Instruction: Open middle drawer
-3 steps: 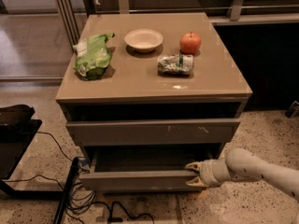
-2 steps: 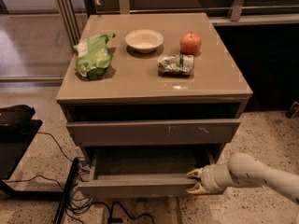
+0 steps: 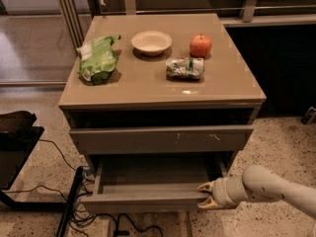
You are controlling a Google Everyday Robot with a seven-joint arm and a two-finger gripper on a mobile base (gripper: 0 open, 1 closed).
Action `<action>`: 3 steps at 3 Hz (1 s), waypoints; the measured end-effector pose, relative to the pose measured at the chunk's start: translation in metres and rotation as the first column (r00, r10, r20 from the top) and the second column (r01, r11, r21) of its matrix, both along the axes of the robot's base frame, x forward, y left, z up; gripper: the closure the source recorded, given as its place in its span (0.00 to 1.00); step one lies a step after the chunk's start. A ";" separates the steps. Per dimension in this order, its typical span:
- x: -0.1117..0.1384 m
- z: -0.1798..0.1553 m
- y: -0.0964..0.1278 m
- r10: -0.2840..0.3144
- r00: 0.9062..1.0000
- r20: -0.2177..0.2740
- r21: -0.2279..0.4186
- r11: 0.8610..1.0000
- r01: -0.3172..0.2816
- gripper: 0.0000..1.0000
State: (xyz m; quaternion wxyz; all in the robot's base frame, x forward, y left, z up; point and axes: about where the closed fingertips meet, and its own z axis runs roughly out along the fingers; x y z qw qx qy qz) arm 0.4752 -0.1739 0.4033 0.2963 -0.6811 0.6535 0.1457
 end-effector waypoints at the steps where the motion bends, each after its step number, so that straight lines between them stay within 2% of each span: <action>1: 0.000 0.000 0.000 0.000 1.000 0.000 0.000 1.000 0.000 0.81; 3: 0.000 0.000 0.000 0.000 1.000 0.000 0.000 1.000 0.000 0.36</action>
Offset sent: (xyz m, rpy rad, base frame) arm 0.0000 0.0000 0.0000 0.0000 0.0000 0.0000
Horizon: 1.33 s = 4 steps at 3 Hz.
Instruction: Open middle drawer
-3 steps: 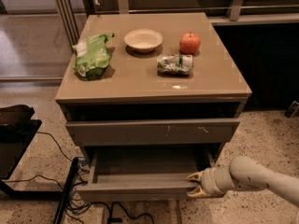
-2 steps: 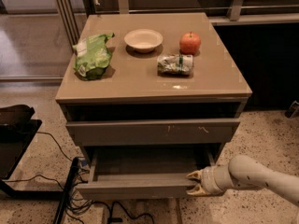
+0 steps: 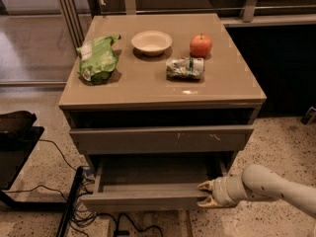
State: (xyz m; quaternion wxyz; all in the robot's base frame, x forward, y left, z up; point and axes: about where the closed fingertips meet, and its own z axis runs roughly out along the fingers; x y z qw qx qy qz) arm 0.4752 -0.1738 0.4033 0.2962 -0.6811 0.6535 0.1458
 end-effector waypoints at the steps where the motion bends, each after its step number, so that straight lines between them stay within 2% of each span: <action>1: 0.000 0.000 0.000 0.000 1.000 0.000 0.000 1.000 0.000 0.38; 3: -0.035 -0.002 -0.008 0.025 1.000 -0.016 0.001 1.000 -0.025 0.84; 4: -0.038 0.000 -0.008 0.027 1.000 -0.015 0.002 1.000 -0.027 1.00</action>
Offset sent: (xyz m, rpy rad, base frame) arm -0.0376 -0.0130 -0.0054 -0.0091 0.0168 0.0292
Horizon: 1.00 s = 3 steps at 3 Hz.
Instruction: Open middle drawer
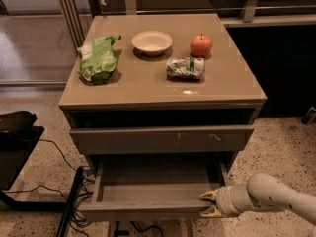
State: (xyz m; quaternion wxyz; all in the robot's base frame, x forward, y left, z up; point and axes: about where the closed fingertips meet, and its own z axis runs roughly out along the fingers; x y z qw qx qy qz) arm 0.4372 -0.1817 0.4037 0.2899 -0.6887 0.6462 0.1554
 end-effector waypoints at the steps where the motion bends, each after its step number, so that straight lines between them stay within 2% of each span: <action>1: -0.011 -0.001 -0.002 -0.002 1.000 -0.005 0.005 1.000 0.002 1.00; 2: -0.015 -0.002 -0.003 -0.003 1.000 -0.007 0.008 1.000 0.003 1.00; 3: -0.015 -0.002 -0.003 -0.003 1.000 -0.007 0.008 1.000 0.003 0.84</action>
Offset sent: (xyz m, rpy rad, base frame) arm -0.1914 -0.0437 -0.0292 0.1070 0.0965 -0.0779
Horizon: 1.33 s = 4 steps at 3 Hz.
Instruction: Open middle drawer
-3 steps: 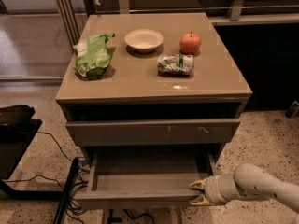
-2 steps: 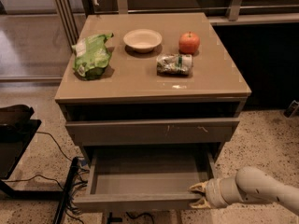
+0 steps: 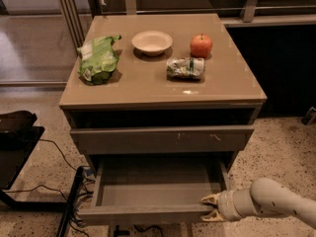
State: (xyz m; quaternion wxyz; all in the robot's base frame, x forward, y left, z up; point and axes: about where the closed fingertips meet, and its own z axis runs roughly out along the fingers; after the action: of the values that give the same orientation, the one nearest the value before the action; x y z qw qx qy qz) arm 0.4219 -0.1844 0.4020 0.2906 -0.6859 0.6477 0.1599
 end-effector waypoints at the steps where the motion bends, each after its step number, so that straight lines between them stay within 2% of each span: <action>1: 0.000 0.000 0.000 0.000 1.000 0.000 0.000 1.000 0.000 0.61; 3: 0.000 0.000 0.000 0.000 1.000 0.000 0.000 1.000 0.000 0.14; 4: -0.003 -0.001 0.000 0.001 1.000 -0.003 0.004 1.000 -0.001 0.15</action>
Offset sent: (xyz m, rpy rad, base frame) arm 0.0000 0.0000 0.0000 0.0000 0.0000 0.0000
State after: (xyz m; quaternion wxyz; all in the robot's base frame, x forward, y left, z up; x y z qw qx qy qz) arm 0.4188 -0.1844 0.4009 0.2909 -0.6854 0.6475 0.1625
